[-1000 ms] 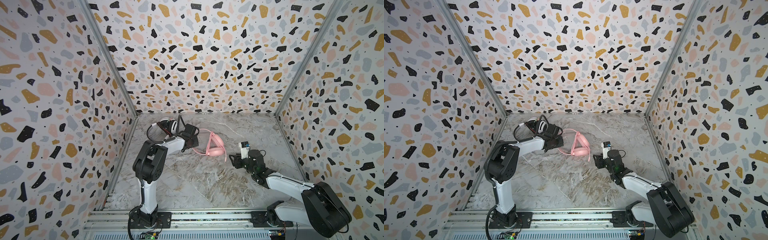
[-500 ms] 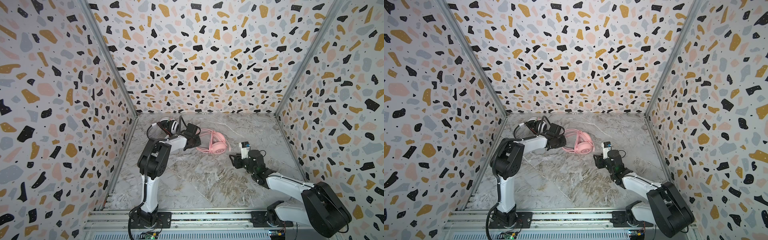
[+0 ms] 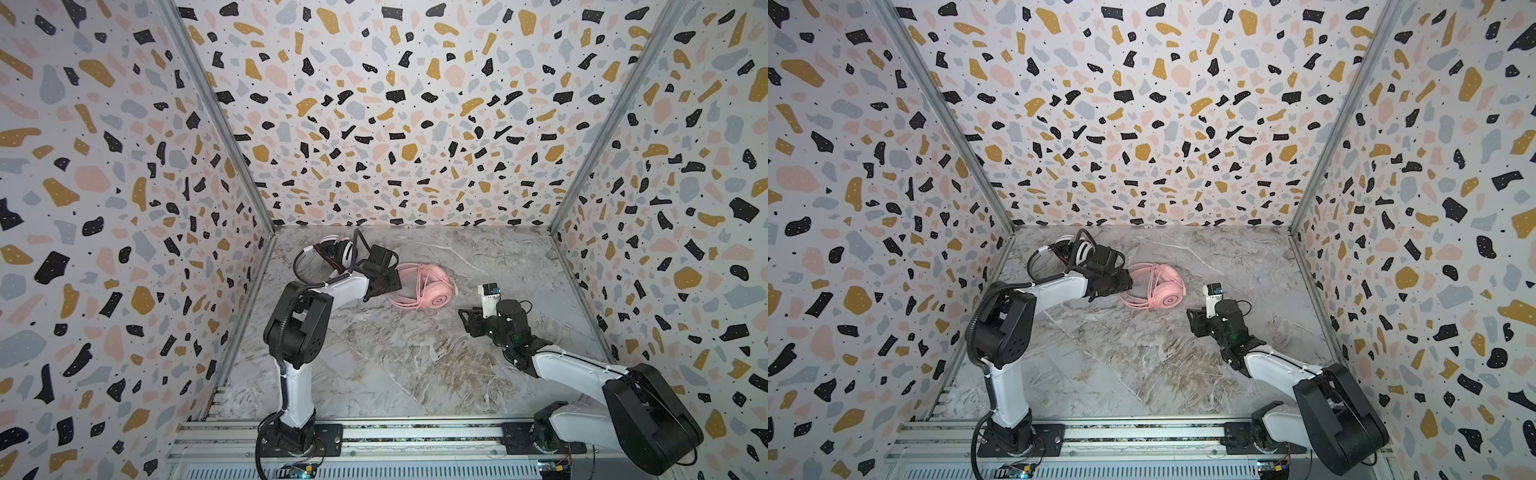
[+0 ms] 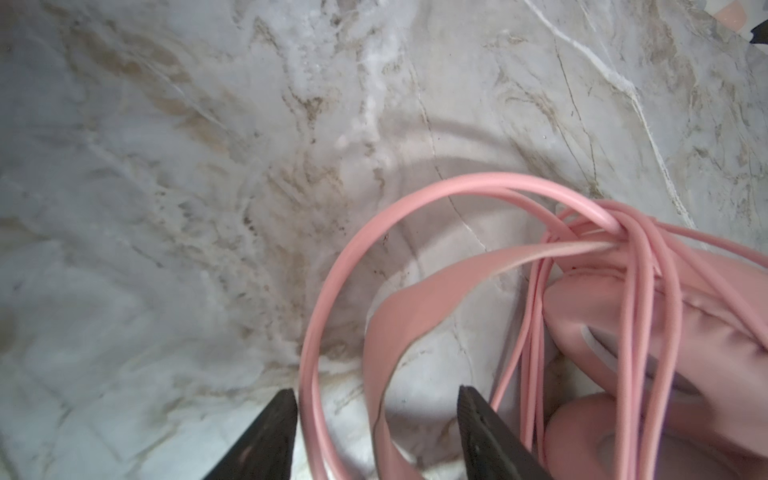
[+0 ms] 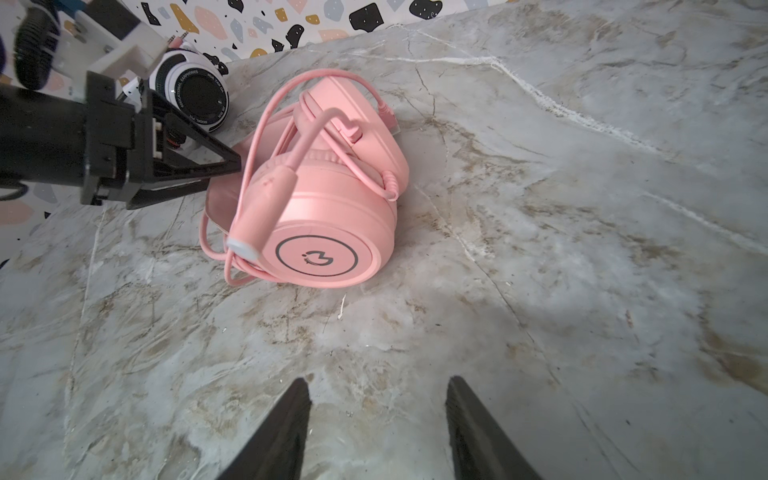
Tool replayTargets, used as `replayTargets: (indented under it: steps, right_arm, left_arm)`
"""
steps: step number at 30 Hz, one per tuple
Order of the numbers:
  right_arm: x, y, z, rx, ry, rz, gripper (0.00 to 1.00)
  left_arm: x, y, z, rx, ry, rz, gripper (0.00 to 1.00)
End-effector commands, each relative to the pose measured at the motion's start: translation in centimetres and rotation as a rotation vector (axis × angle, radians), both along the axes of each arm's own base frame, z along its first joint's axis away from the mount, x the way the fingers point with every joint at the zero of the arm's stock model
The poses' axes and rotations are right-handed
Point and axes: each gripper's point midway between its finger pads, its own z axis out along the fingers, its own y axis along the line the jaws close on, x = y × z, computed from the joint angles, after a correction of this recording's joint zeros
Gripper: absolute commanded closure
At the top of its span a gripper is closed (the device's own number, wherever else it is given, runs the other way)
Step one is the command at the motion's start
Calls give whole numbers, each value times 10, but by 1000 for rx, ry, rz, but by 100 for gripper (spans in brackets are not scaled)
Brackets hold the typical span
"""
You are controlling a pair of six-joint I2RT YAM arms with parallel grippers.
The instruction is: Wrap the headphones
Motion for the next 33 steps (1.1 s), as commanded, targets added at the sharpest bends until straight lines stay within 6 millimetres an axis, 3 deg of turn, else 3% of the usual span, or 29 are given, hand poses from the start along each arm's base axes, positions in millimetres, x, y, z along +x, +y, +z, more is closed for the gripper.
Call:
replayTargets:
  steps: [1,6,11,16,19,21,22,27,33]
  right_arm:
    - [2,-2,5,11,-17,-13,45]
    - [3,-5,3,-6,-19,-26,45]
    - [6,-21,10,-47,-61,-102,45]
    - [17,-47,43,-97,-103,-246,45]
    - [21,-72,68,-106,-196,-374,43]
    - [20,-97,80,-101,-265,-504,38]
    - [18,-111,83,-111,-298,-570,33]
    - [2,-170,93,-116,-476,-781,22]
    - [-3,-206,69,-209,-503,-858,18]
  left_arm:
    - [-8,10,11,27,-44,0,38]
    - [-20,30,39,58,-126,25,38]
    - [-37,61,88,82,-309,99,37]
    - [-66,104,117,121,-473,222,37]
    - [-85,137,135,140,-580,338,29]
    - [-97,162,146,173,-649,434,9]
    - [-105,177,149,197,-679,499,0]
    - [-128,222,156,295,-778,632,0]
    - [-144,250,142,436,-845,683,0]
